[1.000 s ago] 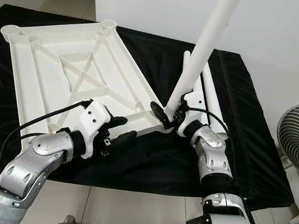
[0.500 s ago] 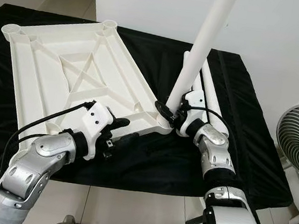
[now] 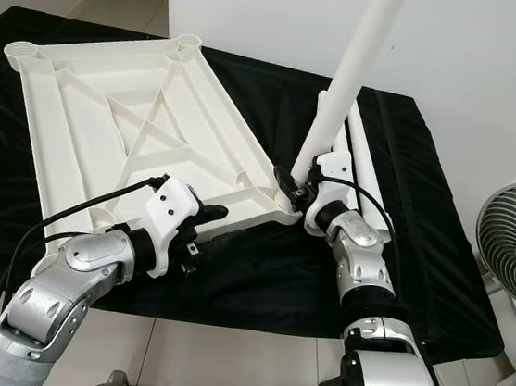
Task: Building children table
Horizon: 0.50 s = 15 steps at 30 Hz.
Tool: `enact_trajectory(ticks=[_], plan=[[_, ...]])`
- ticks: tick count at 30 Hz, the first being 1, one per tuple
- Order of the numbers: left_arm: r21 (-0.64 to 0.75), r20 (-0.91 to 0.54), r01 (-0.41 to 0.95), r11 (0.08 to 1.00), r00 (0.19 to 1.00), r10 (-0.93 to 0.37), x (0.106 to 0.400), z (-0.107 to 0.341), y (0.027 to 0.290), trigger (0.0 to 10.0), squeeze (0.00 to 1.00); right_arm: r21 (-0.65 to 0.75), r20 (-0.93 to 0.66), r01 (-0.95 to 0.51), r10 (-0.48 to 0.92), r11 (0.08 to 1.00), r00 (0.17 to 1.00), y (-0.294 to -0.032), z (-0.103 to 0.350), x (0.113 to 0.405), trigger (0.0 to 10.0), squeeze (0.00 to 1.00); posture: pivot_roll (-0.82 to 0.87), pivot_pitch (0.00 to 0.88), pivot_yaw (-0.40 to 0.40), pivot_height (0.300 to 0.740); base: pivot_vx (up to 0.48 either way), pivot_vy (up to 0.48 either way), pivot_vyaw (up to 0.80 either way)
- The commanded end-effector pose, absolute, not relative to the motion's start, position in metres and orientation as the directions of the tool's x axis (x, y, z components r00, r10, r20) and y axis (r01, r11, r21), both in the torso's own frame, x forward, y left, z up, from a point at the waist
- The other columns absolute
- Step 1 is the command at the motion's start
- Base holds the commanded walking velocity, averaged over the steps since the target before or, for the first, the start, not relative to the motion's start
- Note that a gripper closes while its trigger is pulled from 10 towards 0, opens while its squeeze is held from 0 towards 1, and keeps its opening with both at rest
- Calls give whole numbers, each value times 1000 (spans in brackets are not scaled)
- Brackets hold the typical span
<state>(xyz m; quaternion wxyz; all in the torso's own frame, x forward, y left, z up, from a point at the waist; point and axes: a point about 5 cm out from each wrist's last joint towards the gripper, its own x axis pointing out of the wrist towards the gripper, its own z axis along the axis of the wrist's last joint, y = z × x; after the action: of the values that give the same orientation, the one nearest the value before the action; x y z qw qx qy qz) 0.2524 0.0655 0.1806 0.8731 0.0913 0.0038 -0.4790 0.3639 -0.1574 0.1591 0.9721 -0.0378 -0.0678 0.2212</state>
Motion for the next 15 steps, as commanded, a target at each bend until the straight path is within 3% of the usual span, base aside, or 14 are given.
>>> enact_trajectory(ticks=[1,6,15], plan=[[162,-84,802,575,592,-801,252,181,65,10000,0,-114,96,-380,391,918,915,-158,151,360,10000,0,167,82,-112,740,0,0,0],[163,-86,804,572,589,-803,251,181,65,10000,0,-60,115,-307,312,950,943,-150,146,356,10000,0,168,79,-114,740,0,0,0],[159,-83,811,564,580,-810,251,181,63,10000,0,74,78,-31,25,997,997,-135,134,352,10000,0,170,65,-114,740,0,0,0]])
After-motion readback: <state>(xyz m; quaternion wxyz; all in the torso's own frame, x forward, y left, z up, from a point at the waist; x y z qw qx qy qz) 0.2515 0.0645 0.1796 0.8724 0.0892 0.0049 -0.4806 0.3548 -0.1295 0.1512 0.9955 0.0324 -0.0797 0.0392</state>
